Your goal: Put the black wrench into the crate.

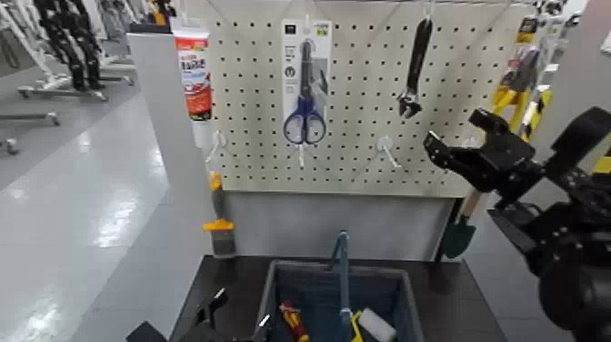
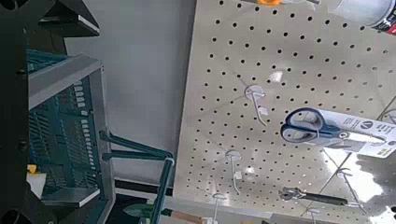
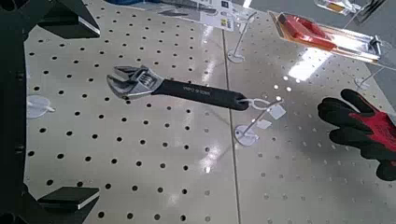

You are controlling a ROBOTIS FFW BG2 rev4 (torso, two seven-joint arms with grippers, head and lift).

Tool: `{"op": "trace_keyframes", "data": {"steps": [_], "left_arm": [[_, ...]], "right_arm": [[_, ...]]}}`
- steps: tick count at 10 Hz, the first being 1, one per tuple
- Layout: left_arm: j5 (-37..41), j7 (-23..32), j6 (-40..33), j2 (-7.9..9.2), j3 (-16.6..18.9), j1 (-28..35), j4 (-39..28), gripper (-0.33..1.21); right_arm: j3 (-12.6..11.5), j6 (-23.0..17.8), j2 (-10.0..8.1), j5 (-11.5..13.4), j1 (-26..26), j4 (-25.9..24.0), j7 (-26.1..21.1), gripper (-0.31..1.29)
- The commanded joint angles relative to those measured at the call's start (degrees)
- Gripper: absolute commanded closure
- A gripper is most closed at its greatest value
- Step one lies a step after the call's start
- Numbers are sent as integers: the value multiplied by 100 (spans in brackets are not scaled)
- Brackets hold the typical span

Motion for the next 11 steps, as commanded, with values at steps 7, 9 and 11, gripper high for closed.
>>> {"op": "trace_keyframes", "data": {"steps": [7, 9, 11], "left_arm": [[23, -71, -1, 9, -61, -49, -3, 10], [23, -80, -1, 9, -61, -49, -3, 10], [23, -80, -1, 9, -61, -49, -3, 11]], "right_arm": [[458, -6, -68, -300, -1257, 1098, 871, 13], [529, 64, -59, -300, -1336, 1159, 897, 51], [555, 117, -68, -221, -1328, 1027, 827, 106]]}}
